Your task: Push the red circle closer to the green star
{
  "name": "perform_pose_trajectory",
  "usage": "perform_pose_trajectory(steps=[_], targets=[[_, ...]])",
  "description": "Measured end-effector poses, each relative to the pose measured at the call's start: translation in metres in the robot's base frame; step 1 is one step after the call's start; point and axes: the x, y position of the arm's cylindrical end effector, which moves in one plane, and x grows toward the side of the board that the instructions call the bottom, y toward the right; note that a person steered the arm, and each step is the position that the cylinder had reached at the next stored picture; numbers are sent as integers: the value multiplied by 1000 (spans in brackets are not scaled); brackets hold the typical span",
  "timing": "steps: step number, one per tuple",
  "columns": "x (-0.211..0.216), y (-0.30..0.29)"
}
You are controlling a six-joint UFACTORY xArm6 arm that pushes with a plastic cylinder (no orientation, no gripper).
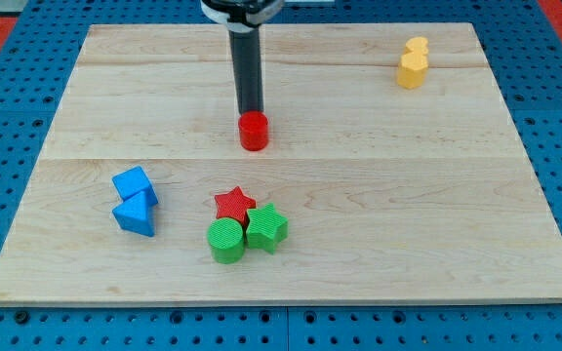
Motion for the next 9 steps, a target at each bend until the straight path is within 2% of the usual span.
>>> perform_pose_trajectory(steps=[2, 3, 5, 6, 7, 8, 9], targets=[[21, 33], [33, 31], [10, -23], [43, -43], [57, -34], [33, -21], [37, 1]])
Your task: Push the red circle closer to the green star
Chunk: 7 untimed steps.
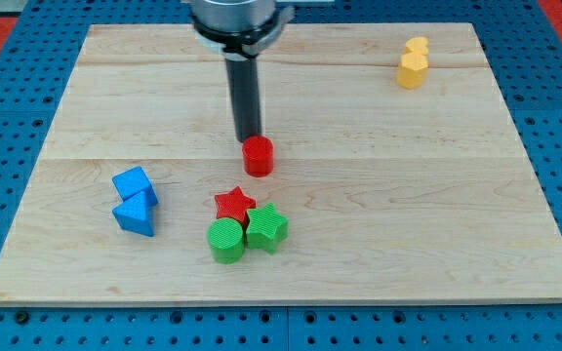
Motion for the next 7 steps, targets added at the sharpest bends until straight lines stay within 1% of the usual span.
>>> perform_pose_trajectory(steps=[1, 2, 4, 5, 7], targets=[[26, 29], [47, 45], [49, 45], [57, 31], [54, 25]])
